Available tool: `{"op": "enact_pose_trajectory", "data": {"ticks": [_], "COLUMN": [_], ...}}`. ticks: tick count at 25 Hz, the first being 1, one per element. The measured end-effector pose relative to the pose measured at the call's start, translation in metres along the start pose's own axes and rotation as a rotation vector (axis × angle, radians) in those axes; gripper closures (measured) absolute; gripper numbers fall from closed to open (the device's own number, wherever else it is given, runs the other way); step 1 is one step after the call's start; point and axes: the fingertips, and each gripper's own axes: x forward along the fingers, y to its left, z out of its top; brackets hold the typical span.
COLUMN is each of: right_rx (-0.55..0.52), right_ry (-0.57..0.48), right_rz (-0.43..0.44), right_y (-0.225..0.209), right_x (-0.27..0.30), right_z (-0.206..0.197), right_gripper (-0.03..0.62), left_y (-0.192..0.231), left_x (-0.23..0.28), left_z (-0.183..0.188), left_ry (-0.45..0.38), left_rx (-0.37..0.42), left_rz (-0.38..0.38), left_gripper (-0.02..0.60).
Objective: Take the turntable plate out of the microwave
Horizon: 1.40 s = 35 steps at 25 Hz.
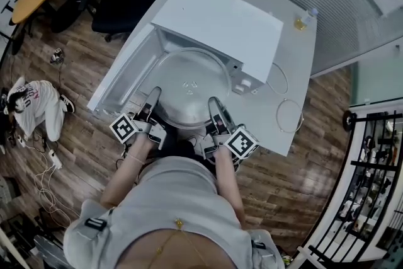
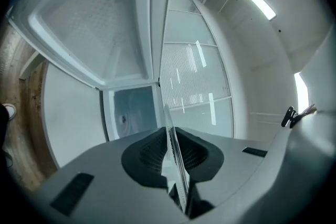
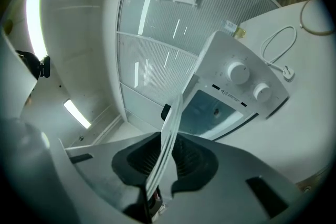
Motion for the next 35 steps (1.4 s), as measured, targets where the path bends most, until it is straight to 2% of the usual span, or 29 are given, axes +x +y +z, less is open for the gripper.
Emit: {"op": "enact_pose_trajectory", "data": {"ticks": [4, 7, 10, 17, 29, 35], "right_rx": [-0.031, -0.056, -0.049, -0.066, -0.030, 0.085], "right_ry": [-0.004, -0.018, -0.035, -0.065, -0.111, -0.119], "right_rz": [-0.017, 0.018, -0.005, 0.004, -0.056, -0.189], "right_y": [0.006, 0.019, 0.017, 0.015, -0.010, -0.043], "right_x": [0.000, 0.011, 0.014, 0.052, 0.089, 0.085], "right_z": [0.012, 0.029, 0.040, 0.080, 0.103, 0.096], "right_gripper": [0.520, 0.520, 0.520, 0.520, 0.516, 0.516], "left_y": [-0.017, -0.025, -0.031, -0.030, -0.005, 0.005], "left_x": [0.012, 0.027, 0.041, 0.099, 0.153, 0.164], "left_z": [0.001, 0.004, 0.005, 0.022, 0.038, 0.039], "left_ry": [0.029, 0.038, 0.048, 0.110, 0.184, 0.192], "left_rx": [0.026, 0.027, 0.015, 0.015, -0.030, -0.037], "left_rz": [-0.038, -0.048, -0.059, -0.069, 0.020, 0.052], "left_gripper": [0.529, 0.529, 0.529, 0.531, 0.531, 0.531]}}
